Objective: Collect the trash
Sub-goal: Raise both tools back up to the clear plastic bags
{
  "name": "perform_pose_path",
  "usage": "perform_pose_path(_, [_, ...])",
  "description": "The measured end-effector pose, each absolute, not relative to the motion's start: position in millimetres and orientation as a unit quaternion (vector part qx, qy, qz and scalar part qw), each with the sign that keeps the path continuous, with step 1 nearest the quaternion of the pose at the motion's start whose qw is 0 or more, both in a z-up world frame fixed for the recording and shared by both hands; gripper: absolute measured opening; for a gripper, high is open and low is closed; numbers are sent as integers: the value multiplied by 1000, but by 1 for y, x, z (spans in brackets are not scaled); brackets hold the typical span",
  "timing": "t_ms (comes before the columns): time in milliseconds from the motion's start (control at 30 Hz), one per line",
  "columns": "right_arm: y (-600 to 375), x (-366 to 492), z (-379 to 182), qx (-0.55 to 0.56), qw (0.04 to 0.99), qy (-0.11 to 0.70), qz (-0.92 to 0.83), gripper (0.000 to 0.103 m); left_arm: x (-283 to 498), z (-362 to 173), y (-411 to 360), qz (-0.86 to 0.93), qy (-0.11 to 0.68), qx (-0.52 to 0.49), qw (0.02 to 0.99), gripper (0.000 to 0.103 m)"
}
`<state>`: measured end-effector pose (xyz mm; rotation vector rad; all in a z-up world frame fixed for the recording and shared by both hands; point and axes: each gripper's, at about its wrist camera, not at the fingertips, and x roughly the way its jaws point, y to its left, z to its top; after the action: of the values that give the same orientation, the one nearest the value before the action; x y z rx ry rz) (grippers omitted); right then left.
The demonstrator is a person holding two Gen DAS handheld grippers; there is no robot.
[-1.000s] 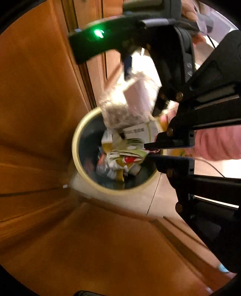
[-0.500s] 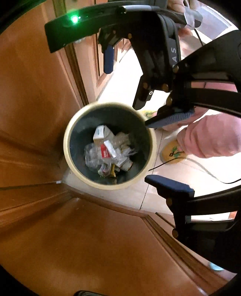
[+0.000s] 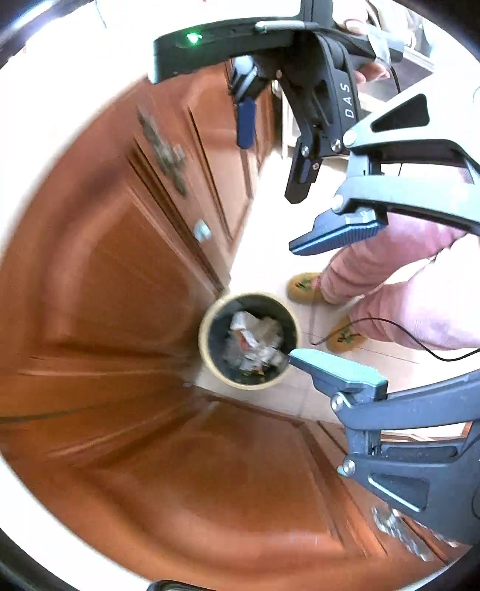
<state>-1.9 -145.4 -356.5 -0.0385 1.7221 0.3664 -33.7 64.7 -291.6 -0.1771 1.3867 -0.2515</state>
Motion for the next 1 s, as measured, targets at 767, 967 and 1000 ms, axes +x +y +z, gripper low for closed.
perform_pose_path(767, [-232,47,40,47,865,498,29,103,20,16,18,-151,391,-12,908,60])
perform_pose_path(967, [-257,113,61,24,876,481,30,103,89,22,0,-145,376,-5,915,60])
perform_pose_path(1000, [-262,131,62,20,877,478,34,103,102,21,-6,-143,374,-3,916,61])
